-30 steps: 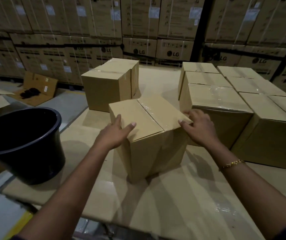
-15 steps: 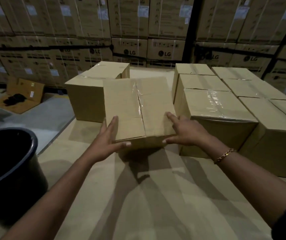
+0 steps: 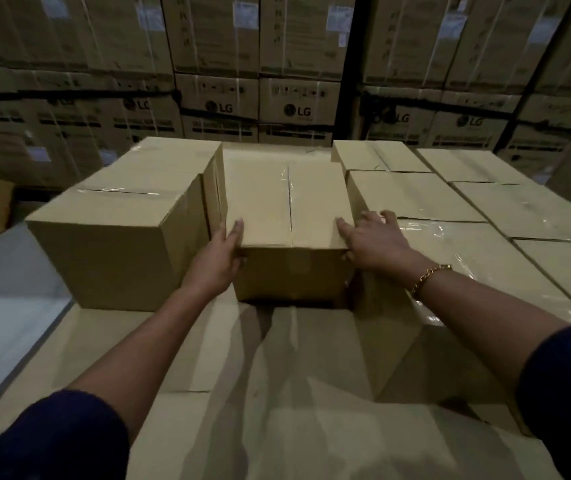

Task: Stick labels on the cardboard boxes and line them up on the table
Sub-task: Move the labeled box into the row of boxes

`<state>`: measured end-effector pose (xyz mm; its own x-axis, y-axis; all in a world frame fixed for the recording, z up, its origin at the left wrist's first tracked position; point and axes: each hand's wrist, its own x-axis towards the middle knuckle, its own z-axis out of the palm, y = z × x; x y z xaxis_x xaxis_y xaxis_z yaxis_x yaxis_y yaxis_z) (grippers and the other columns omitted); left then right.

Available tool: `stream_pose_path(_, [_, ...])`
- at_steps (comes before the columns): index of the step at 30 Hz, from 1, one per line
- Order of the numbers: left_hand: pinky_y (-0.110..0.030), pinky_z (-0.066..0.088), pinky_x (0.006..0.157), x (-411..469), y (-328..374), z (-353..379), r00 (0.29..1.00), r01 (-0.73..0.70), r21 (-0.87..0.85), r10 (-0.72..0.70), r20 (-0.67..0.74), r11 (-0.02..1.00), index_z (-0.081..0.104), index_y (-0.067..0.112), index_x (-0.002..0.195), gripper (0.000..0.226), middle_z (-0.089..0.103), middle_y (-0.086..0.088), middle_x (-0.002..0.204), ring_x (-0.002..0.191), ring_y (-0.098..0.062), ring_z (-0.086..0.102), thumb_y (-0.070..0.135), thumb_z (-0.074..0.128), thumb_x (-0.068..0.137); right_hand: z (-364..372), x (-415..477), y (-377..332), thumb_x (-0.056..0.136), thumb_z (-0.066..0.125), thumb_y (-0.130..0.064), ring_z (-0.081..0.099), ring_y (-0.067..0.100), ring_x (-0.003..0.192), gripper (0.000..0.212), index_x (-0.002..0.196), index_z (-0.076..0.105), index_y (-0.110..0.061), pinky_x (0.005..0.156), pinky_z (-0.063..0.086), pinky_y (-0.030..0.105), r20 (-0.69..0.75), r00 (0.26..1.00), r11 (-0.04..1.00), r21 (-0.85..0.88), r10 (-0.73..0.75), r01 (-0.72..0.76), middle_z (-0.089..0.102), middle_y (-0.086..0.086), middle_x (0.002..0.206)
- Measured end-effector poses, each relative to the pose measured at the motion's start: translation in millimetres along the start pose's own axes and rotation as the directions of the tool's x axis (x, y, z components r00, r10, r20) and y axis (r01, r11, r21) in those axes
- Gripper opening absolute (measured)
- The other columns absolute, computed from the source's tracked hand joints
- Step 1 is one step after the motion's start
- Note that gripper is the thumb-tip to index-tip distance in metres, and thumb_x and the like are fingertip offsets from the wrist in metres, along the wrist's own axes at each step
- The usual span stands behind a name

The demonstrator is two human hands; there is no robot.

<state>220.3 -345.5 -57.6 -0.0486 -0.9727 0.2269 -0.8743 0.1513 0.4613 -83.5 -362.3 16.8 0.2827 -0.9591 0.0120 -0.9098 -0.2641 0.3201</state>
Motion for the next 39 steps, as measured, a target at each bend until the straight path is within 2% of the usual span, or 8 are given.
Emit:
stream_pose_path(4, [-0.050, 0.040, 0.113, 81.1, -14.7, 15.3, 1.000, -0.002, 0.019, 0.002, -0.015, 1.000, 0.020, 0.034, 0.160, 0.072, 0.018, -0.003, 0.167, 0.142, -0.035, 0.040, 0.016, 0.056, 0.100, 5.0, 65.2, 17.0, 0.099, 0.052, -0.048, 0.040, 0.031, 0.137, 0.048, 0.141, 0.046, -0.026, 0.116, 0.017, 0.057, -0.058, 0.998, 1.000, -0.007, 0.011, -0.012, 0.064, 0.006, 0.129])
stream_pose_path(10, [-0.052, 0.041, 0.112, 165.9, -22.4, 43.9, 0.998, 0.011, 0.046, -0.009, -0.055, 0.999, 0.025, 0.034, 0.158, 0.066, 0.021, -0.008, 0.166, 0.141, -0.038, 0.040, 0.023, 0.056, 0.101, 27.0, 144.7, 40.5, 0.099, 0.052, -0.048, 0.045, 0.029, 0.127, 0.032, 0.123, 0.056, -0.028, 0.109, 0.025, 0.057, -0.124, 0.990, 0.997, -0.044, 0.061, -0.067, 0.066, 0.005, 0.120])
stream_pose_path(15, [-0.046, 0.052, 0.091, 226.3, -22.2, 68.3, 0.994, 0.017, 0.086, -0.007, -0.111, 0.996, 0.024, 0.040, 0.156, 0.060, 0.045, -0.011, 0.143, 0.116, -0.037, 0.057, 0.033, 0.051, 0.103, 45.2, 198.3, 52.6, 0.098, 0.052, -0.038, 0.042, 0.030, 0.131, 0.028, 0.122, 0.062, -0.026, 0.110, 0.026, 0.056, -0.255, 0.962, 0.970, -0.195, 0.094, -0.147, 0.055, 0.006, 0.136])
stream_pose_path(22, [-0.044, 0.054, 0.076, 279.1, -25.0, 92.5, 0.983, 0.026, 0.076, -0.012, -0.186, 0.997, 0.024, 0.043, 0.155, 0.058, 0.063, -0.009, 0.110, 0.092, -0.028, 0.060, 0.033, 0.048, 0.104, 56.2, 251.2, 71.0, 0.098, 0.051, -0.034, 0.027, 0.035, 0.145, 0.038, 0.135, 0.052, -0.025, 0.115, 0.016, 0.061, -0.190, 0.966, 0.977, -0.089, 0.176, -0.195, 0.041, 0.008, 0.151])
stream_pose_path(28, [-0.046, 0.058, 0.081, 286.5, -21.9, 73.8, 0.993, 0.118, -0.004, -0.118, -0.030, 0.993, -0.009, 0.045, 0.158, 0.089, 0.065, -0.018, 0.110, 0.087, -0.030, 0.064, 0.036, 0.058, 0.100, 49.8, 248.7, 69.1, 0.099, 0.047, -0.060, 0.001, 0.036, 0.156, 0.078, 0.162, 0.015, -0.027, 0.121, 0.002, 0.062, 0.005, 0.967, 0.966, 0.046, 0.256, -0.256, 0.007, 0.008, 0.171])
stream_pose_path(30, [-0.046, 0.055, 0.091, 275.9, -19.2, 54.7, 0.994, 0.112, 0.044, -0.111, -0.022, 0.993, -0.013, 0.037, 0.159, 0.096, 0.060, -0.019, 0.127, 0.105, -0.034, 0.063, 0.043, 0.061, 0.098, 41.5, 244.5, 59.8, 0.097, 0.046, -0.064, 0.000, 0.035, 0.157, 0.086, 0.163, 0.008, -0.024, 0.122, 0.002, 0.060, -0.016, 0.965, 0.961, 0.094, 0.263, -0.261, 0.003, 0.007, 0.171])
stream_pose_path(34, [-0.049, 0.041, 0.110, 246.7, -10.5, -3.3, 0.998, 0.064, 0.112, -0.063, -0.014, 0.992, 0.021, 0.024, 0.160, 0.078, 0.033, -0.013, 0.160, 0.141, -0.036, 0.041, 0.046, 0.060, 0.097, 12.7, 227.4, 4.4, 0.098, 0.046, -0.063, 0.026, 0.034, 0.150, 0.079, 0.161, 0.019, -0.024, 0.118, 0.024, 0.056, -0.128, 0.969, 0.953, 0.248, 0.209, -0.173, 0.026, 0.009, 0.165])
stream_pose_path(39, [-0.043, 0.053, 0.094, 189.6, -36.8, -100.2, 0.996, 0.059, 0.202, -0.044, -0.077, 0.978, 0.064, 0.024, 0.128, 0.044, 0.067, 0.000, 0.125, 0.112, -0.023, 0.062, 0.051, 0.059, 0.094, -31.4, 195.8, -101.1, 0.096, 0.054, -0.061, 0.056, 0.031, 0.129, 0.076, 0.158, 0.026, -0.027, 0.101, 0.052, 0.052, -0.064, 0.993, 0.672, 0.740, 0.096, -0.018, 0.054, 0.008, 0.147])
